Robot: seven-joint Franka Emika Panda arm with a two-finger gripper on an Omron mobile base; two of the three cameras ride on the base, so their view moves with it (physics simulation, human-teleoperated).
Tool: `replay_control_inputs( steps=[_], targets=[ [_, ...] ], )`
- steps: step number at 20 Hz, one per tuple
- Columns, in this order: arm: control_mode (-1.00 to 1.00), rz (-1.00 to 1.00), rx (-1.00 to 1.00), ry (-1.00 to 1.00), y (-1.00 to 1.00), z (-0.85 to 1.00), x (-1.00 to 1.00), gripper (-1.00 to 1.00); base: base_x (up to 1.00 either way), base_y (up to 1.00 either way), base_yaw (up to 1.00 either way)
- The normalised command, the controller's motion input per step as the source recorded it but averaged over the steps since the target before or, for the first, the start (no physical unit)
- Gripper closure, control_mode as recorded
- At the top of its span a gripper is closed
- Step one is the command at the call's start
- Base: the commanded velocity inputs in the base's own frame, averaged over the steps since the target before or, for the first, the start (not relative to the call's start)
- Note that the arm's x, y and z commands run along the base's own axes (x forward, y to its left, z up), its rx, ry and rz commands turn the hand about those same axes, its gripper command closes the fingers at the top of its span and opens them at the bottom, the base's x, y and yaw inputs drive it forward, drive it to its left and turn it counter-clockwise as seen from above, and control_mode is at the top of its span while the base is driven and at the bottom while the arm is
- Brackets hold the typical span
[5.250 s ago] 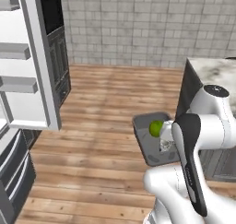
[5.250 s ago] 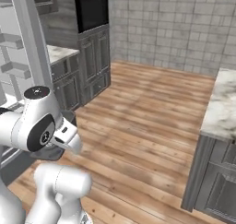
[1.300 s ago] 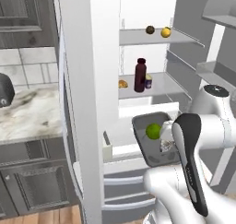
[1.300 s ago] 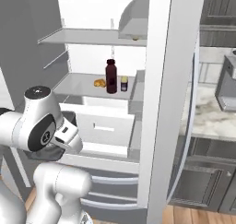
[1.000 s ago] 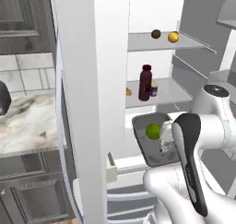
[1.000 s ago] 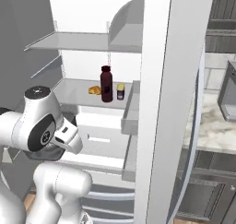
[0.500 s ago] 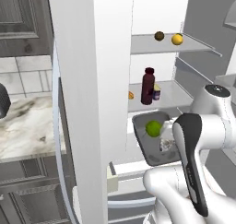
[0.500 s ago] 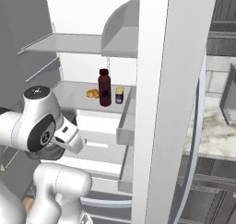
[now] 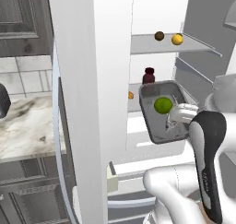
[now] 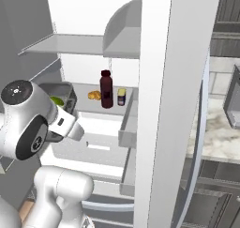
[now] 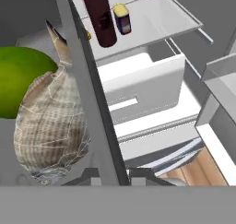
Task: Place the tupperware on the top shelf of the fridge. Make space for the tupperware among the existing items by rearranging them on the shelves if needed. Close the fridge door when finished.
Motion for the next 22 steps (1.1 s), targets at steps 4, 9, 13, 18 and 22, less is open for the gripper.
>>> replay_control_inputs(
  steps=[4,9,13,18,22],
  targets=[
    [-1.00,0.00,0.00,-0.08,0.00,1.00,0.23,1.00,0.00,0.00,0.00],
    [-1.00,0.00,0.00,0.00,-0.02,1.00,0.41,1.00,0.00,0.00,0.00],
    [-1.00,0.00,0.00,0.00,-0.16,0.87,0.53,1.00,0.00,0.00,0.00],
    [-1.00,0.00,-0.03,-0.09,-0.07,0.04,0.97,1.00,0.00,0.00,0.00],
    [-1.00,0.00,-0.02,-0.07,0.00,0.14,1.00,1.00,0.00,0.00,0.00]
  ],
)
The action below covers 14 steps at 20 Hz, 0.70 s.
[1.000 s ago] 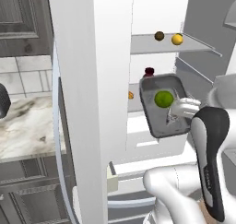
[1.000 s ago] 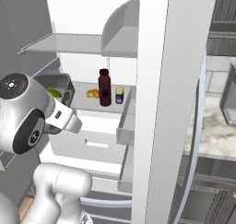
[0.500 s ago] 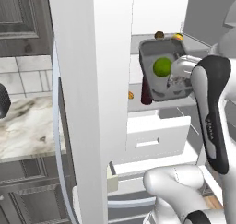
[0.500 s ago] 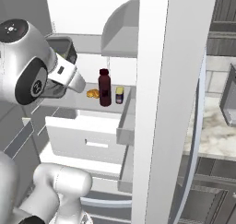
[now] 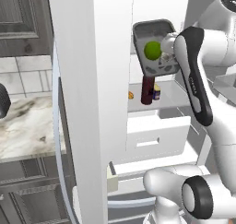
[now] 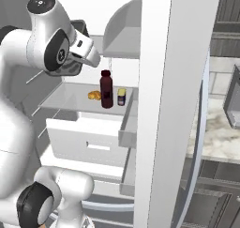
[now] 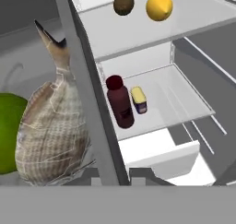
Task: Place the tupperware on the top shelf of the fridge. Make space for the tupperware among the existing items by rearranging them on the shelves if needed. Close the fridge door when finished.
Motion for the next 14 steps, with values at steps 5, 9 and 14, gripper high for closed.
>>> replay_control_inputs(
  steps=[5,9,14],
  targets=[
    [-1.00,-0.02,-0.01,-0.07,-0.01,0.08,0.97,1.00,0.00,0.00,0.00],
    [-1.00,-0.05,0.00,-0.04,0.00,0.00,0.87,1.00,0.00,0.00,0.00],
    [-1.00,-0.01,0.01,0.00,-0.09,-0.03,0.74,1.00,0.00,0.00,0.00]
  ],
)
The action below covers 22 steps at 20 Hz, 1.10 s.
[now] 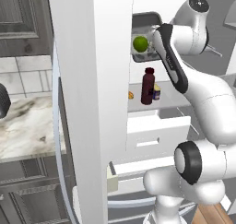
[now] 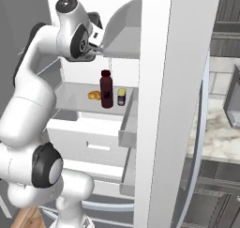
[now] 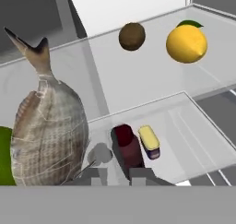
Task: Place the tupperware on the top shelf of the fridge. Make space for the tupperware among the existing items by rearranging them on the shelves if needed. Close the fridge door when finished.
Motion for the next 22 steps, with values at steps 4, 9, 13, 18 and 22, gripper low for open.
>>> replay_control_inputs(
  steps=[4,9,13,18,22],
  targets=[
    [-1.00,0.00,0.00,0.05,-0.09,-0.19,0.55,1.00,0.00,0.00,0.00],
    [-1.00,-0.03,0.02,0.07,-0.01,0.01,0.58,1.00,0.00,0.00,0.00],
    [-1.00,-0.03,0.01,0.05,0.00,0.04,0.65,1.00,0.00,0.00,0.00],
    [-1.00,-0.13,0.09,0.02,0.00,0.03,0.60,1.00,0.00,0.00,0.00],
    [-1.00,-0.11,0.03,0.00,0.00,-0.10,0.63,1.00,0.00,0.00,0.00]
  ],
)
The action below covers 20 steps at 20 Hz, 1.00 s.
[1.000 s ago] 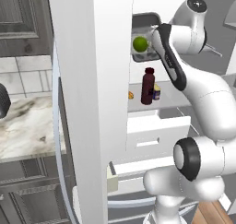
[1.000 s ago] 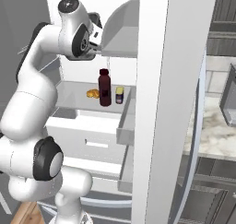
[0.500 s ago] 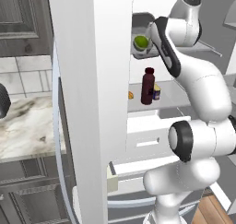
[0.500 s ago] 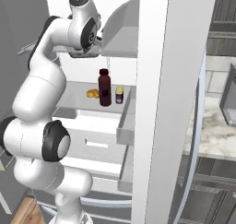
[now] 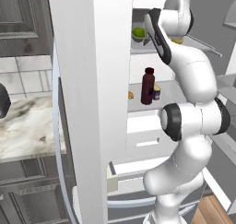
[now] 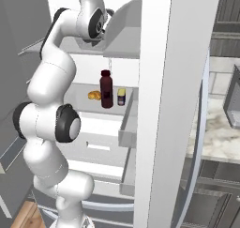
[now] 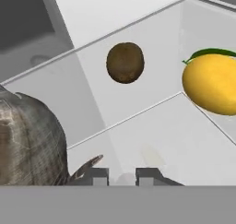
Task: Place the tupperware on the top shelf of the fridge. Make space for the tupperware among the existing items by rearranging them on the shelves if needed. Close the fridge door when finished.
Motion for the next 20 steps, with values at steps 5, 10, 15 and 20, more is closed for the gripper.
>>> replay_control_inputs(
  steps=[5,10,15,20],
  targets=[
    [-1.00,-0.07,-0.01,-0.01,0.00,-0.18,0.76,-1.00,0.00,0.00,0.00],
    [-1.00,-0.02,-0.01,-0.09,0.00,-0.07,0.11,-1.00,0.00,0.00,0.00],
    [-1.00,-0.04,-0.01,-0.28,0.03,0.00,-0.25,-1.00,0.00,0.00,0.00],
    [-1.00,0.00,-0.02,-0.52,0.03,-0.20,-1.00,-1.00,0.00,0.00,0.00]
  ],
)
